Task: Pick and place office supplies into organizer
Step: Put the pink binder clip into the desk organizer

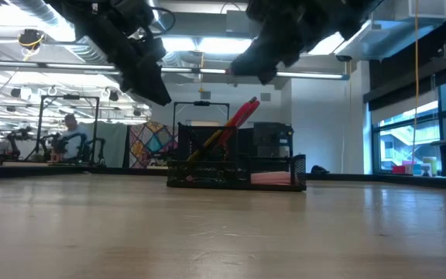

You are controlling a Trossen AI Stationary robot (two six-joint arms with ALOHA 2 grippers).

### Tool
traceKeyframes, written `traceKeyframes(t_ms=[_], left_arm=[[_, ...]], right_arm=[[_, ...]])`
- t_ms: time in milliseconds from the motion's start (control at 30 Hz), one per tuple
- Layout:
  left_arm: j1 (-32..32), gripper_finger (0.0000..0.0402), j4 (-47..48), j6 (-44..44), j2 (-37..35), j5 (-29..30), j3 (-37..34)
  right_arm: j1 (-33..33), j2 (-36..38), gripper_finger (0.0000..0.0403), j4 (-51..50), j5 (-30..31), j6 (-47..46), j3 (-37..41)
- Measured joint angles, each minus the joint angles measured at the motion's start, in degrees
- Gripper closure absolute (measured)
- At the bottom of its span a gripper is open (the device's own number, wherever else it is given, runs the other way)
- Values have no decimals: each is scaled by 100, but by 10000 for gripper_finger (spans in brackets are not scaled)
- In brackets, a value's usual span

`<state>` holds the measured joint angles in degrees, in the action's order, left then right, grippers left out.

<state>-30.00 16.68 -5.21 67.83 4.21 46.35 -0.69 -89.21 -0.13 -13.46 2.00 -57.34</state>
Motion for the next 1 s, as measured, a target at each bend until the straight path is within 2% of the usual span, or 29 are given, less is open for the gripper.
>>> traceKeyframes(t_ms=[333,500,567,800,1000], left_arm=[[0,277,199,3,0,0,0],[0,277,295,100,-1,0,0],[0,277,315,106,-2,0,0],[0,277,351,105,-1,1,0],[0,277,444,137,-2,2,0]], right_arm=[[-27,-857,326,930,83,88,0],[-22,-1214,326,1101,1251,63,-26],[-22,-1300,326,1150,1434,65,-37],[-3,-1290,326,1131,1451,-25,-46],[249,-1324,326,712,1627,255,-541]])
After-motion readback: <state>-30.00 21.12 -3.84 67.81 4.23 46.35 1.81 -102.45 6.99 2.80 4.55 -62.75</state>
